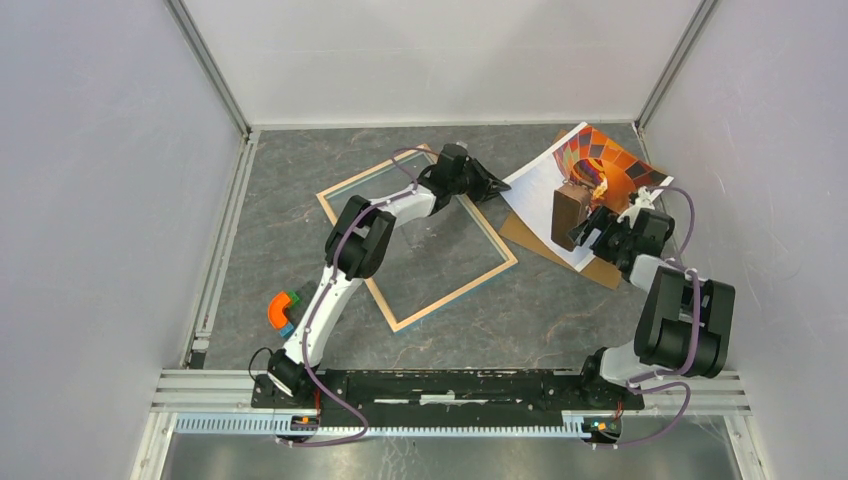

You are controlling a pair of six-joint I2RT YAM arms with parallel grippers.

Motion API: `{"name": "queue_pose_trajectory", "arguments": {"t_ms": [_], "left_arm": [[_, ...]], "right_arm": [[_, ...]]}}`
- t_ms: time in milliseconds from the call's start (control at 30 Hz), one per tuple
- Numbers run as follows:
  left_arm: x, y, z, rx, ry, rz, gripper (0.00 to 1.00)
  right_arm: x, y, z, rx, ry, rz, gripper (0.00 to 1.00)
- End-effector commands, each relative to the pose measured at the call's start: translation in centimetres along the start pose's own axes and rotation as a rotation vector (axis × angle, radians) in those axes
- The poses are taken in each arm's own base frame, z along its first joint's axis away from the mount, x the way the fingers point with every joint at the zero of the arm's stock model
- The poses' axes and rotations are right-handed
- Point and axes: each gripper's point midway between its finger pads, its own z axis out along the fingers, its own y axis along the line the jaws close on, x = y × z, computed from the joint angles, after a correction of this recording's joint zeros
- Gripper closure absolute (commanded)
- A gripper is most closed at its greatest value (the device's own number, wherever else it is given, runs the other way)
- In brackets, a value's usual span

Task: Put the photo into the frame

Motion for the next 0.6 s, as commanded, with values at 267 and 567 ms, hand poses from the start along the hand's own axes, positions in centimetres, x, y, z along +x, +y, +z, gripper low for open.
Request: {"name": "queue_pose_trajectory", "arguments": {"t_ms": [267, 567], "left_arm": [[1.1, -9.2, -4.3, 0.051, 0.007, 0.162, 0.94], [4.3, -11.7, -7.9, 0.048, 0.036, 0.169, 0.98]], "right_arm": [[-6.6, 11.0, -6.5, 0.373, -0.251, -0.882, 0.02], [-2.9, 15.4, -6.7, 0.641, -0.210, -1.296, 0.02]]}}
